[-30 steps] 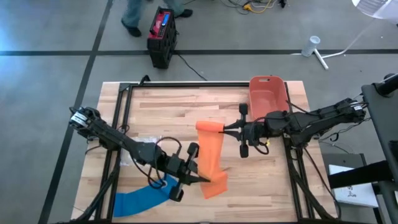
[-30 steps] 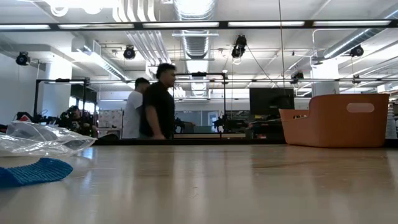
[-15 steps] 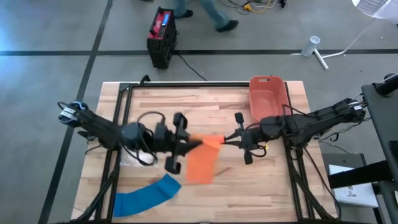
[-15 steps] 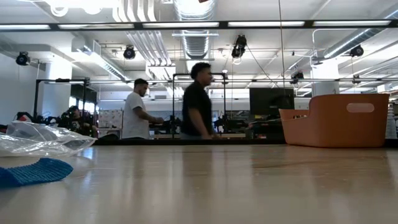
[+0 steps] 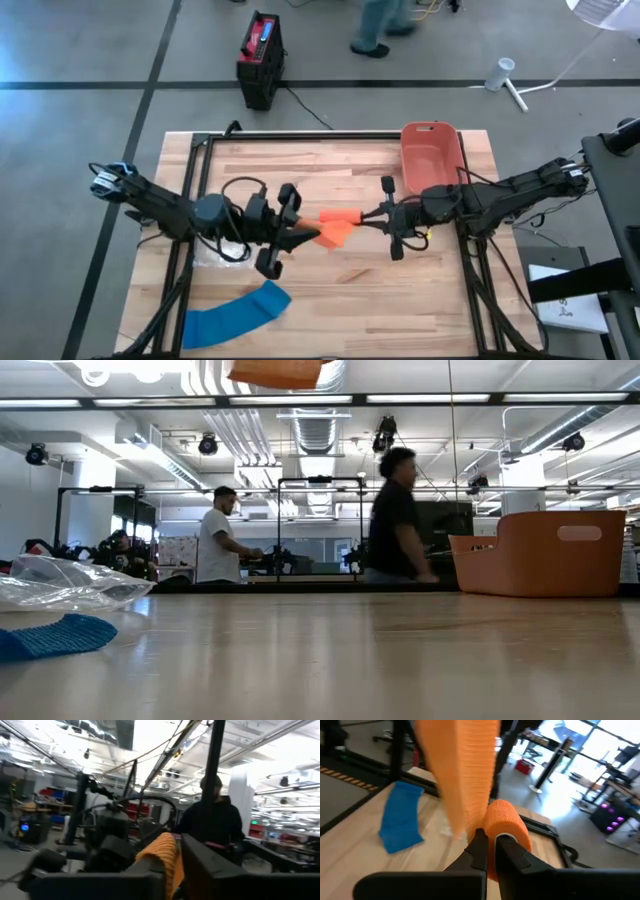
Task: Roll bandage
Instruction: Roll the orange bandage
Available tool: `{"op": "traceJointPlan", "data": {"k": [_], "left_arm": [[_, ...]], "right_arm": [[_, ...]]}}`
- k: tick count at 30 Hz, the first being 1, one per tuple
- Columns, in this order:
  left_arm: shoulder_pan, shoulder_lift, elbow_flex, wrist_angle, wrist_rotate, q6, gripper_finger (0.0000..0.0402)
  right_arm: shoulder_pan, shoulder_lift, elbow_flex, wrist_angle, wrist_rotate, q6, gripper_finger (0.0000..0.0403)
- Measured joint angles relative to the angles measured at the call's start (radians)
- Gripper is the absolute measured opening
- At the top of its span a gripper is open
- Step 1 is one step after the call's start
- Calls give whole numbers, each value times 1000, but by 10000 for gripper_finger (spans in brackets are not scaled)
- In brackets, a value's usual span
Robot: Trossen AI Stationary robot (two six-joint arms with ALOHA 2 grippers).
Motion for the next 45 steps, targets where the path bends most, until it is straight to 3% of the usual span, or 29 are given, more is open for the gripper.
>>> {"op": "traceJointPlan", "data": {"k": [10,14,21,26,37,42,45], "left_arm": [[-91,-2,0,12,-20,-18,2],[-111,4,0,11,-89,-8,1],[-114,25,0,12,-94,-20,0],[-115,33,0,118,-92,-19,0],[-58,-18,0,132,-164,-22,0],[-36,-72,0,24,-168,-55,0],[-36,-120,0,-62,-237,-53,0]], "right_arm": [[0,-63,2,6,154,12,8],[0,-86,2,39,162,38,8],[0,-121,2,95,169,48,8],[0,-123,2,74,168,31,8],[0,-16,-2,20,50,57,8],[2,8,-3,1,-63,85,8],[3,7,-3,-8,-137,114,8]]}}
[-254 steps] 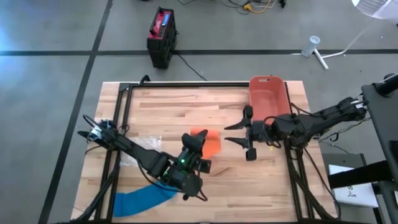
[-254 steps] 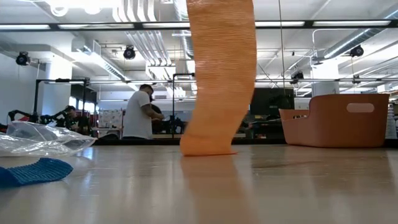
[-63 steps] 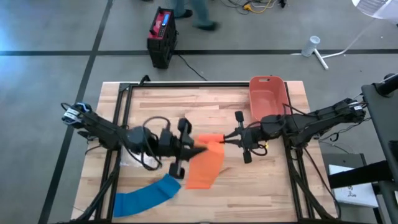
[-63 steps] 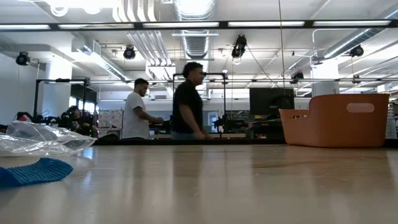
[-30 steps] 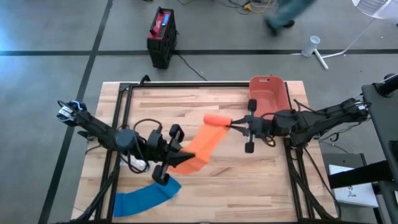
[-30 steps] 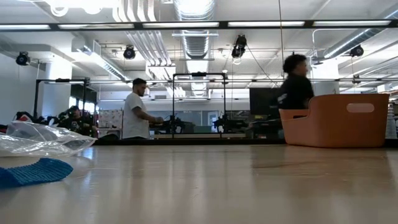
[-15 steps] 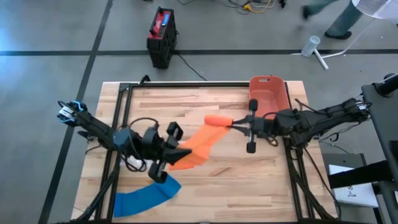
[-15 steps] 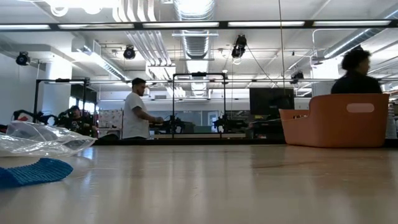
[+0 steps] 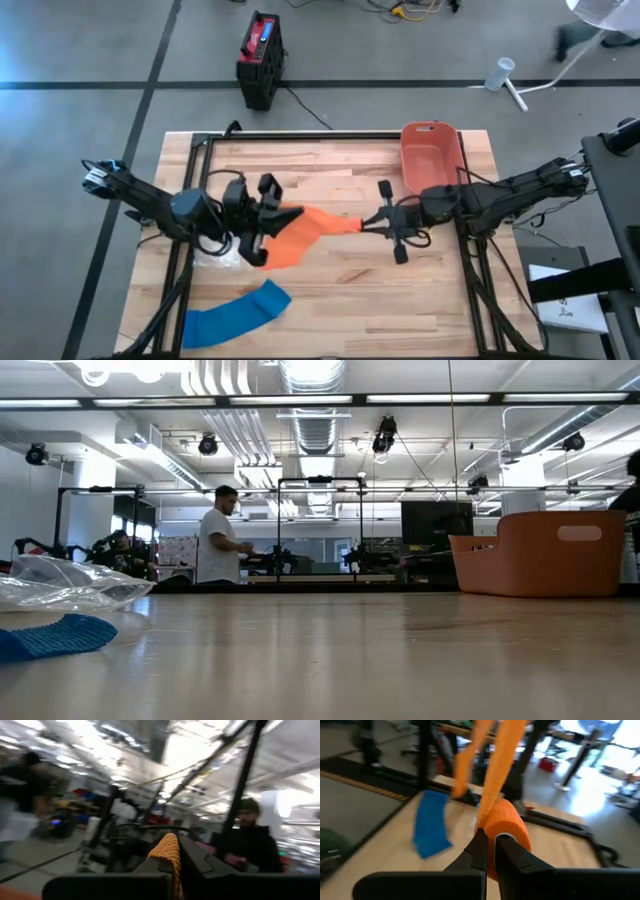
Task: Roll bandage
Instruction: Roll the orange bandage
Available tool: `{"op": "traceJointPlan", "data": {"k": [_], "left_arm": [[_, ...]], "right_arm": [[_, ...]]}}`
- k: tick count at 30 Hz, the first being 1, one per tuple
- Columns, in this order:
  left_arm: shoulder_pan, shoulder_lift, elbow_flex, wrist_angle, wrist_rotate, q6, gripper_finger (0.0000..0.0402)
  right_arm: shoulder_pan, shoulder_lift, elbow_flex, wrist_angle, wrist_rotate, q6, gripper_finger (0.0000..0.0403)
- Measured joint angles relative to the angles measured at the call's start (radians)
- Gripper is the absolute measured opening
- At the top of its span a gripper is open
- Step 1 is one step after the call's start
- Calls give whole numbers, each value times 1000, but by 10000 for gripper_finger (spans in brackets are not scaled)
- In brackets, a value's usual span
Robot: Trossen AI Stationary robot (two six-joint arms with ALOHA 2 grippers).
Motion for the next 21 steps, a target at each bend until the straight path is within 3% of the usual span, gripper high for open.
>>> {"op": "traceJointPlan", "data": {"k": [5,11,21], "left_arm": [[19,-52,0,-123,-139,7,0],[77,-69,0,-286,-149,-33,12],[144,-66,-2,-596,-121,-113,131]], "right_arm": [[6,0,0,2,-134,34,8],[10,6,0,9,-233,48,8],[14,6,0,51,-403,95,8]]}}
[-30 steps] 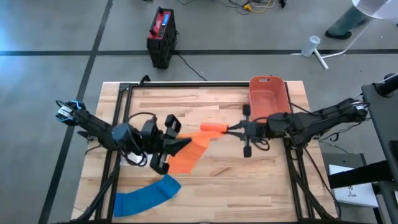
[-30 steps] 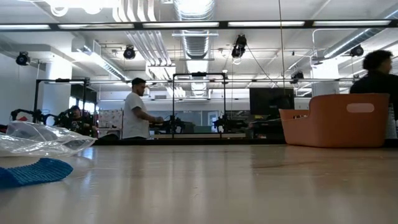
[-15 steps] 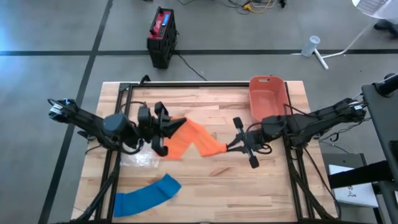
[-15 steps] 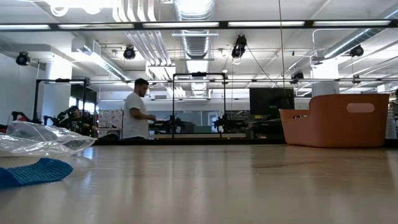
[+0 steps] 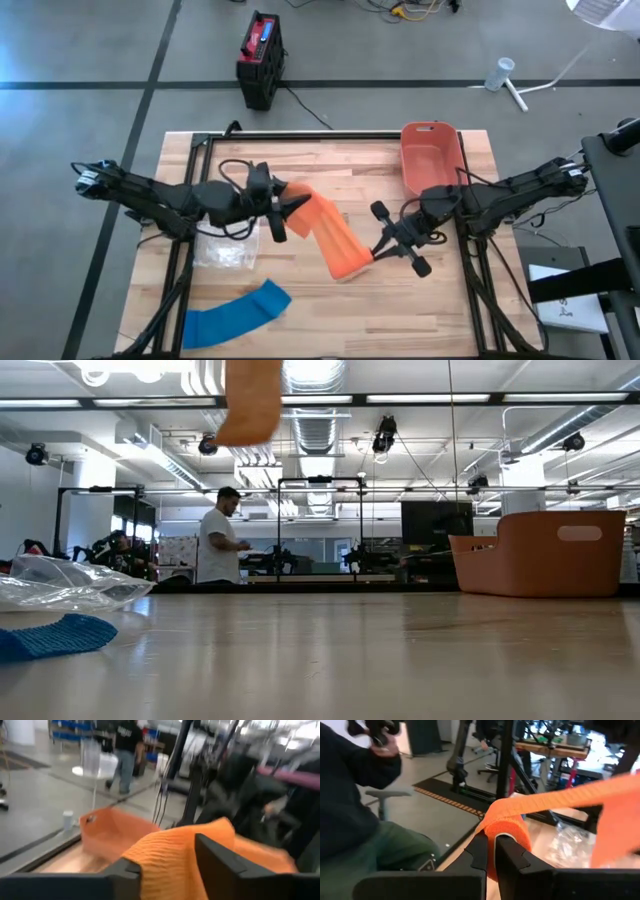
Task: Roll bandage
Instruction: Roll the orange bandage
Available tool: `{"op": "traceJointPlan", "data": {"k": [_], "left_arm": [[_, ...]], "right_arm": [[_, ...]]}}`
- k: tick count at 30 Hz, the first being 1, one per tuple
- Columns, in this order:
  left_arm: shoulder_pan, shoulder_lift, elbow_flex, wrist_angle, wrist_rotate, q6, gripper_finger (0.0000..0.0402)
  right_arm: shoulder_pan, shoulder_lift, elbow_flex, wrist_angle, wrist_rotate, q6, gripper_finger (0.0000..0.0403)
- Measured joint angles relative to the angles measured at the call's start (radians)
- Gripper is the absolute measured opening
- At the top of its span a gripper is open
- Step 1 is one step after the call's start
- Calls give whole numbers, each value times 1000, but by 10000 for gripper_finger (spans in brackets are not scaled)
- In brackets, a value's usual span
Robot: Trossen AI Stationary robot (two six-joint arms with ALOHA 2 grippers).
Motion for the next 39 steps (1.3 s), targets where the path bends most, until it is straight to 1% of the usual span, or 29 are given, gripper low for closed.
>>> {"op": "traceJointPlan", "data": {"k": [3,6,12,17,20,23,25,28,31,35,37,39], "left_arm": [[5,13,0,-79,13,-28,170],[9,35,-2,-105,56,-47,207],[10,87,-1,-110,180,-49,278],[9,94,-1,-164,212,-54,326],[10,83,-1,-189,317,-64,345],[10,82,-1,-194,459,-71,356],[9,82,-1,-232,518,-86,359],[9,82,-1,-304,503,-108,356],[9,82,-2,-293,489,-105,348],[-9,103,-5,-183,490,-65,337],[-24,125,-15,-82,489,-25,332],[-45,145,-30,2,489,15,327]], "right_arm": [[3,0,0,19,-39,0,8],[3,0,3,14,-81,0,8],[4,0,3,12,-90,16,8],[4,0,5,8,-92,32,8],[4,0,5,-21,-95,31,8],[5,0,5,-53,-95,31,8],[4,0,5,-63,-92,31,8],[4,-2,5,-72,-91,31,8],[4,-2,6,-72,-87,37,8],[2,-12,6,-68,-83,50,8],[2,-23,6,-43,-69,57,9],[2,-45,6,-32,-32,65,8]]}}
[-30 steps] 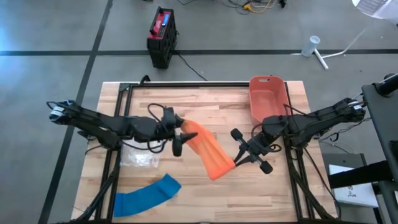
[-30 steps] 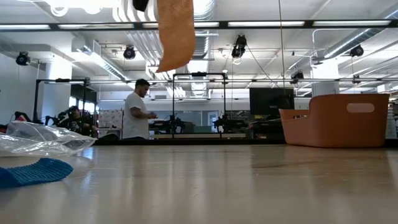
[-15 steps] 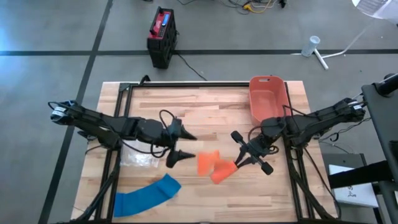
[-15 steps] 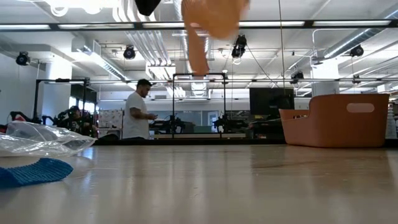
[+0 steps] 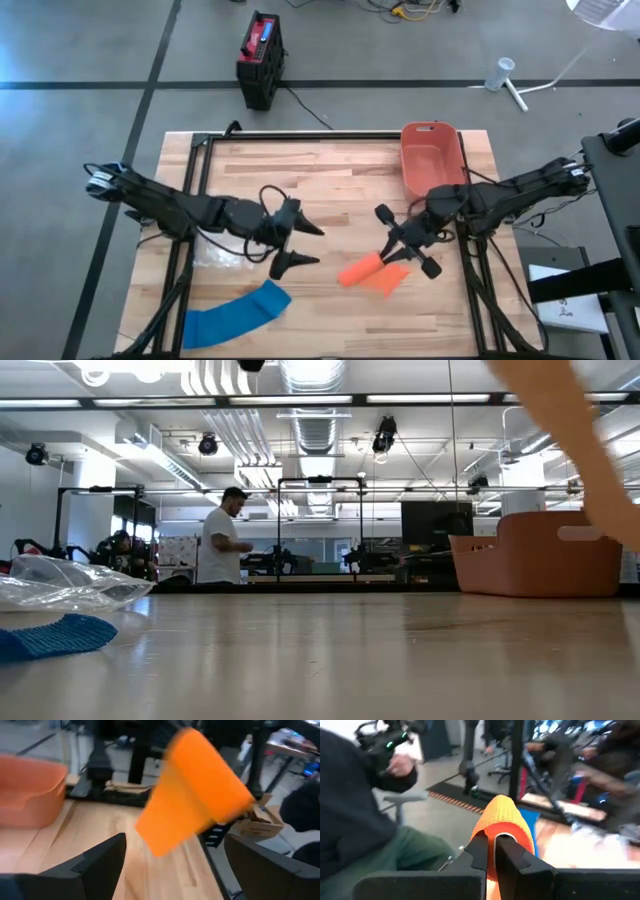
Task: Roll bandage
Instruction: Roll the orange bandage
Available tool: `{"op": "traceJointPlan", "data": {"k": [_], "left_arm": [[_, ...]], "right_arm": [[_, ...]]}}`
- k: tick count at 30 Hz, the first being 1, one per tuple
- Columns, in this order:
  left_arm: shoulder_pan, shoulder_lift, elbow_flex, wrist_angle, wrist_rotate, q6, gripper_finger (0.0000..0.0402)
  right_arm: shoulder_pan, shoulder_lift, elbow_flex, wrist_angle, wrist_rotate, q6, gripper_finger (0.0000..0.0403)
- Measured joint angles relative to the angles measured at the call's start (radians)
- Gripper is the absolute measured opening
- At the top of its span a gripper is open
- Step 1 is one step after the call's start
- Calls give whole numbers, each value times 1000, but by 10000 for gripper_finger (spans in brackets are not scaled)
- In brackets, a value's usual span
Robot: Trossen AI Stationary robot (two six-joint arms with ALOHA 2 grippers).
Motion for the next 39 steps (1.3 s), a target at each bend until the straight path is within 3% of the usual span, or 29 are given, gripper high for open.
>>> {"op": "traceJointPlan", "data": {"k": [3,7,10,13,18,29,34,39], "left_arm": [[-28,35,-22,95,-29,24,321],[-40,110,-29,204,-163,53,316],[-38,196,-30,373,-167,100,317],[-28,266,-30,526,-190,147,321],[-2,326,-30,579,-311,188,325],[49,358,-5,726,-253,247,292],[63,360,30,718,-253,274,238],[65,361,53,710,-269,287,98]], "right_arm": [[0,-38,1,32,56,-7,8],[0,-83,1,55,146,-32,8],[-1,-94,1,67,201,-34,9],[-2,-95,0,77,221,-34,8],[-1,-94,0,77,221,-31,8],[-1,-94,0,80,221,-53,8],[-1,-94,0,97,220,-52,8],[-1,-94,0,99,220,-50,8]]}}
